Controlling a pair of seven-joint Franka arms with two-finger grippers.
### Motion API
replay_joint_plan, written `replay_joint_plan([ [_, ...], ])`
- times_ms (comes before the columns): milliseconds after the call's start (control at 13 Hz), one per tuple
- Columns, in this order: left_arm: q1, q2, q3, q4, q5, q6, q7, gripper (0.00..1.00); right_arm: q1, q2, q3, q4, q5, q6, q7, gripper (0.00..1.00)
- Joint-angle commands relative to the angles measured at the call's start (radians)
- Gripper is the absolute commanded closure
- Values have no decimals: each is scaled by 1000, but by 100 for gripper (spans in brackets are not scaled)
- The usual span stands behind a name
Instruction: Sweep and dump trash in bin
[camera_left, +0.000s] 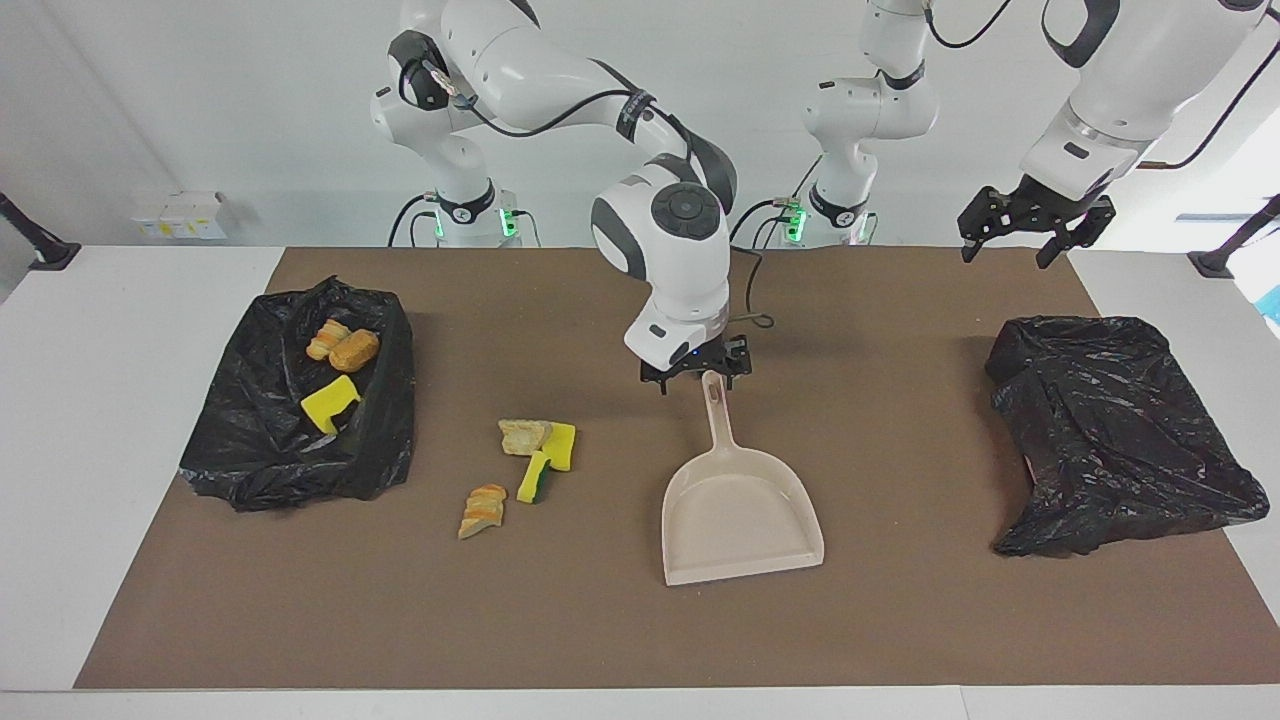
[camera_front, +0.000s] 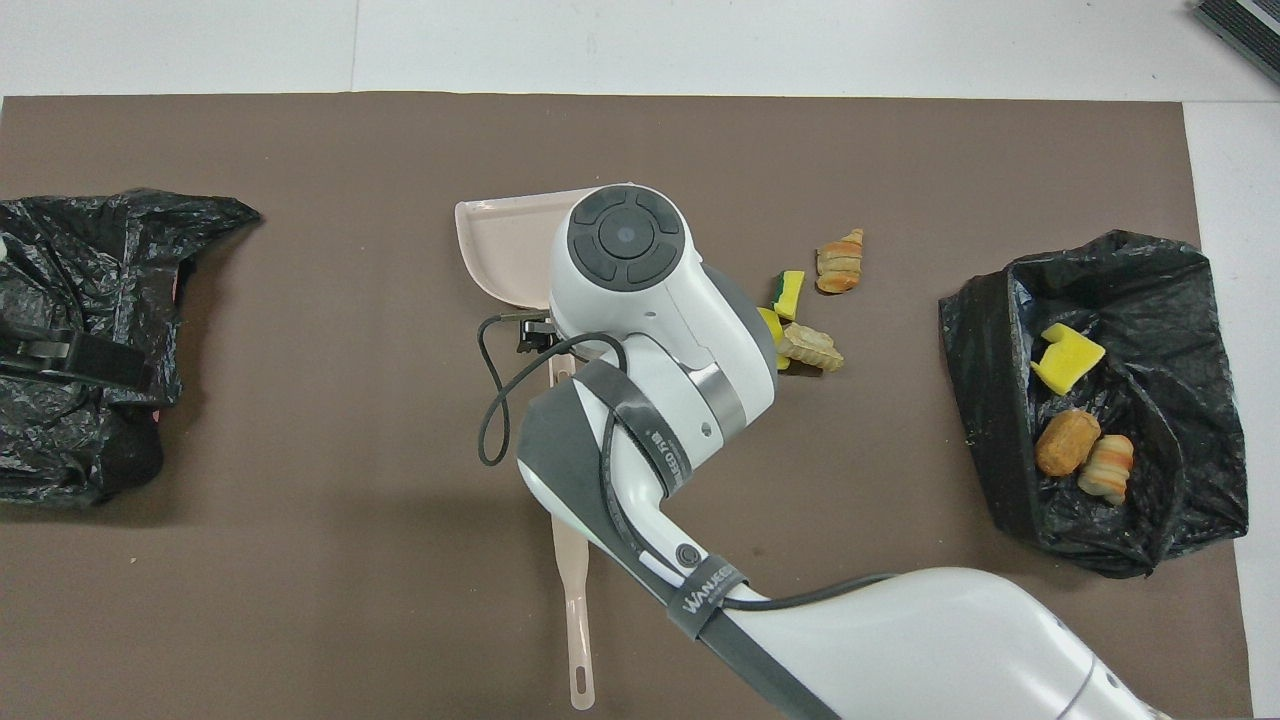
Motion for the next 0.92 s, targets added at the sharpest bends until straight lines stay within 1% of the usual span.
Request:
replay_joint_plan([
  [0, -23, -9, -6, 2, 12, -3, 2, 0, 12, -161, 23, -238, 37, 19, 2, 0],
  [231, -68, 6, -23, 2, 10, 46, -56, 0, 49, -261, 28, -408, 99, 48, 27, 0],
  [308, -91, 17, -26, 3, 10, 65, -90, 0, 65, -299, 28, -482, 128, 74, 30, 0],
  [385, -112, 40, -26, 5, 9, 107, -119, 0, 80, -345, 28, -567, 161, 128, 36, 0],
  [462, -138, 63, -27, 6, 9, 141, -153, 0, 103, -378, 28, -627, 191, 168, 35, 0],
  [615, -163, 110, -27, 6, 9, 225, -191, 0, 169, -396, 28, -682, 224, 177, 62, 0],
  [692, -184, 135, -27, 8, 7, 261, -219, 0, 184, -401, 28, -694, 225, 177, 86, 0],
  [769, -198, 167, -27, 9, 7, 276, -246, 0, 204, -402, 28, -703, 225, 176, 113, 0],
  [846, -212, 208, -27, 29, 7, 289, -281, 0, 221, -416, 28, -738, 225, 177, 122, 0],
])
